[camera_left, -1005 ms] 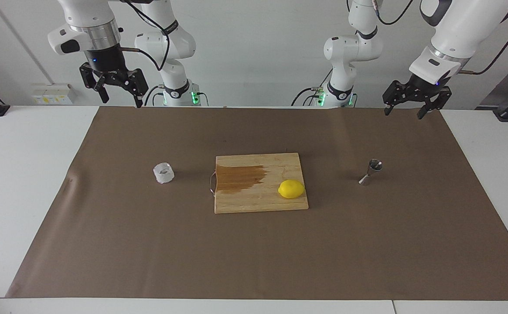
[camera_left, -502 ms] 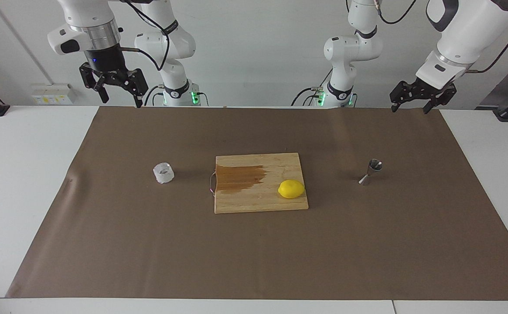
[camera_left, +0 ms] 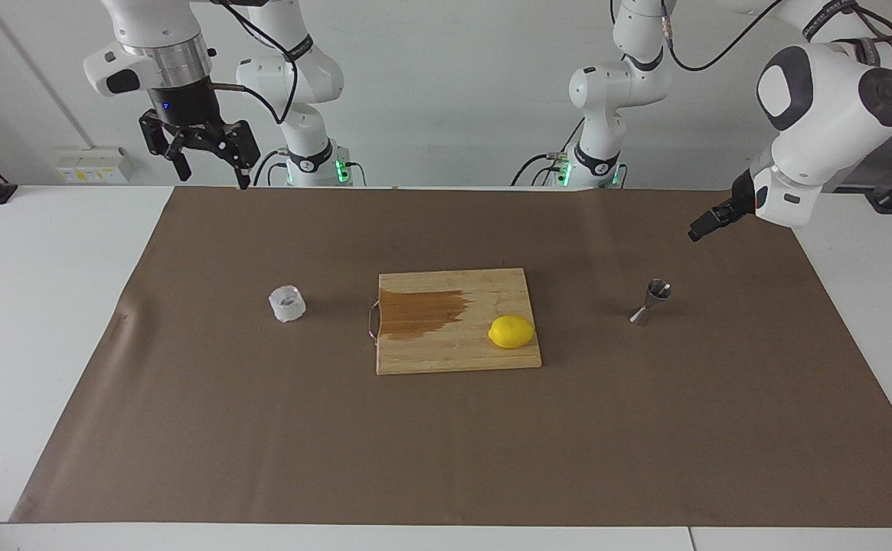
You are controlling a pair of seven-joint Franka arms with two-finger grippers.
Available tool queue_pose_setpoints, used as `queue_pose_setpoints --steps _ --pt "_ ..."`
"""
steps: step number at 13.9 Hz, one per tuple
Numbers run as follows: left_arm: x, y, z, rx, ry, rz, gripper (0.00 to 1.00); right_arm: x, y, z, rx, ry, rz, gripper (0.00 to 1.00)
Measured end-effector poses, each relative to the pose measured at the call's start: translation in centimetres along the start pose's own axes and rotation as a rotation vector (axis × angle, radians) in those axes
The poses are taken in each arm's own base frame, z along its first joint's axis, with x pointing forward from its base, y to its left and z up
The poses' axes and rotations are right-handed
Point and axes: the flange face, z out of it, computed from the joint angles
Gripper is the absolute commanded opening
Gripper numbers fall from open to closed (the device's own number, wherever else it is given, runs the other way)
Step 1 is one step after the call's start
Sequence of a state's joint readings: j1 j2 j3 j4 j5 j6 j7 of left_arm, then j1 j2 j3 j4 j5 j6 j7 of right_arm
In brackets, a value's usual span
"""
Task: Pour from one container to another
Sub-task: 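Move the open left gripper toward the small metal cup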
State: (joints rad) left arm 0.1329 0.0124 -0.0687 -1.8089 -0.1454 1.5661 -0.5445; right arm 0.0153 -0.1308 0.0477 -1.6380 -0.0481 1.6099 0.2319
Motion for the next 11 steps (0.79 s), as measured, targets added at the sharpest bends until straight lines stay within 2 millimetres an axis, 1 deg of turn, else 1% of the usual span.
queue_pose_setpoints --steps 1,3,5,7,9,10,11 --pt "1.0 -1.1 1.0 -0.078 -0.054 -0.136 1.0 0.0 0.0 0.0 0.0 0.0 0.0 1.0" --pt "2.7 -3.6 3.0 -0.201 -0.149 -0.33 1.0 0.0 0.0 0.0 0.0 0.0 0.0 1.0" --pt "3.7 -5.1 5.0 -0.318 -0.235 -0.527 1.0 0.0 0.0 0.0 0.0 0.0 0.0 1.0" --pt "3.9 -5.3 6.5 -0.41 -0.292 -0.738 1.0 0.0 0.0 0.0 0.0 0.0 0.0 1.0" --pt "3.6 -5.3 8.1 -0.528 -0.377 -0.946 1.0 0.0 0.0 0.0 0.0 0.0 0.0 1.0" --pt "3.4 -6.1 9.5 -0.591 -0.432 -1.038 1.0 0.0 0.0 0.0 0.0 0.0 0.0 1.0" --pt "3.1 -7.4 11.1 -0.65 -0.473 -1.117 1.0 0.0 0.0 0.0 0.0 0.0 0.0 1.0"
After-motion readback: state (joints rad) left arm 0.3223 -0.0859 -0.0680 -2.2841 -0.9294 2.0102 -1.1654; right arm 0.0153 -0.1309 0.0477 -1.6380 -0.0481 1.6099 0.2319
